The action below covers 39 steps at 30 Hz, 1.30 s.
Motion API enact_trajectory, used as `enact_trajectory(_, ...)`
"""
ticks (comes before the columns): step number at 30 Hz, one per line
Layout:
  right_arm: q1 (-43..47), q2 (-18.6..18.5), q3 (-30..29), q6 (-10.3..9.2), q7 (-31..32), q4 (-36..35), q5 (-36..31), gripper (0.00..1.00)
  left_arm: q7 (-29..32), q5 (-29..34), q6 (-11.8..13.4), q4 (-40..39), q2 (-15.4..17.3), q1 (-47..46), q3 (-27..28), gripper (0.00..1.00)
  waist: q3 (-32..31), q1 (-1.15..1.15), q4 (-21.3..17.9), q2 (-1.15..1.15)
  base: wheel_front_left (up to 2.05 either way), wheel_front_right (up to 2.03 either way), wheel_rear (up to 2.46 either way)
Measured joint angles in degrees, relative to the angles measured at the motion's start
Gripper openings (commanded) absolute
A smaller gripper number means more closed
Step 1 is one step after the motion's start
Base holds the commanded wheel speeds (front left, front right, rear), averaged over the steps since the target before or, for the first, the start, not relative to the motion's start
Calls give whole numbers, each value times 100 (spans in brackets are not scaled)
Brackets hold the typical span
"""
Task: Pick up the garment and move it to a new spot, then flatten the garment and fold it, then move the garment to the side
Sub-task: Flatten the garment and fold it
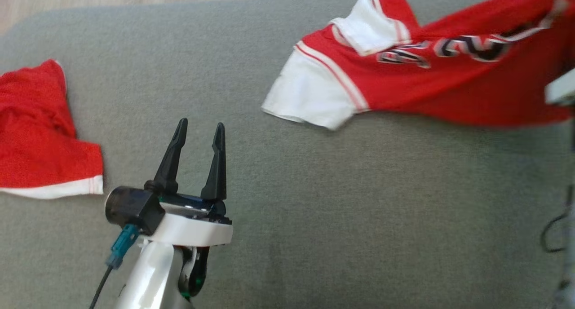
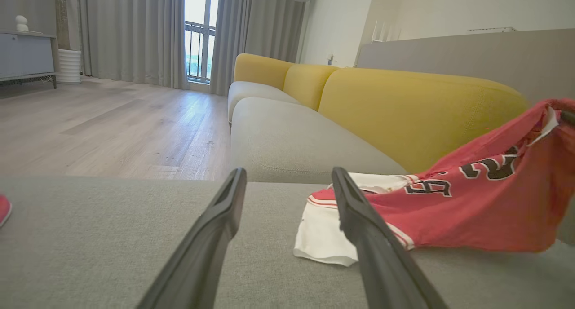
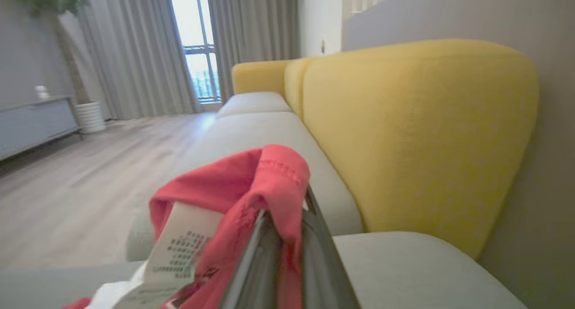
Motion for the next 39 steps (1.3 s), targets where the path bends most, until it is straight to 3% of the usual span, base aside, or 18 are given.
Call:
enact_trajectory(1,-143,-79,-244,1,15,255,-57,0,0,-2,0,4,1,-5,-2,100,31,0,36,0,0,0,0)
enact_trajectory(3,-402,-299,-654,0,20,738,-437,100,0,-53,0,7,0,-19,-23,100,87,0,116,0,0,0,0)
enact_trajectory(7,-828,-379,-1249,0,-75,1334,-1100,100,0,-60,0,38,0,-26,-43,100,157,0,241,0,0,0,0)
enact_trajectory(13,-1050,-175,-1158,0,-576,1602,-1467,100,0,-60,0,67,1,-26,-3,100,91,-1,222,0,0,0,0)
enact_trajectory(19,-667,298,-218,0,-1088,1408,-1226,100,0,-60,1,67,0,-19,32,100,-103,-1,98,0,0,0,0)
enact_trajectory(28,1250,623,1506,1,-1432,116,-248,100,0,-51,8,60,1,180,60,100,-476,-1,-74,0,0,0,0)
enact_trajectory(34,2435,720,1954,1,-1466,-437,-31,100,0,-51,8,40,2,297,74,100,-576,-1,-100,0,0,0,0)
enact_trajectory(39,2561,728,2090,1,-1393,-671,-89,100,0,-51,8,14,2,294,54,100,-490,-1,-24,0,0,0,0)
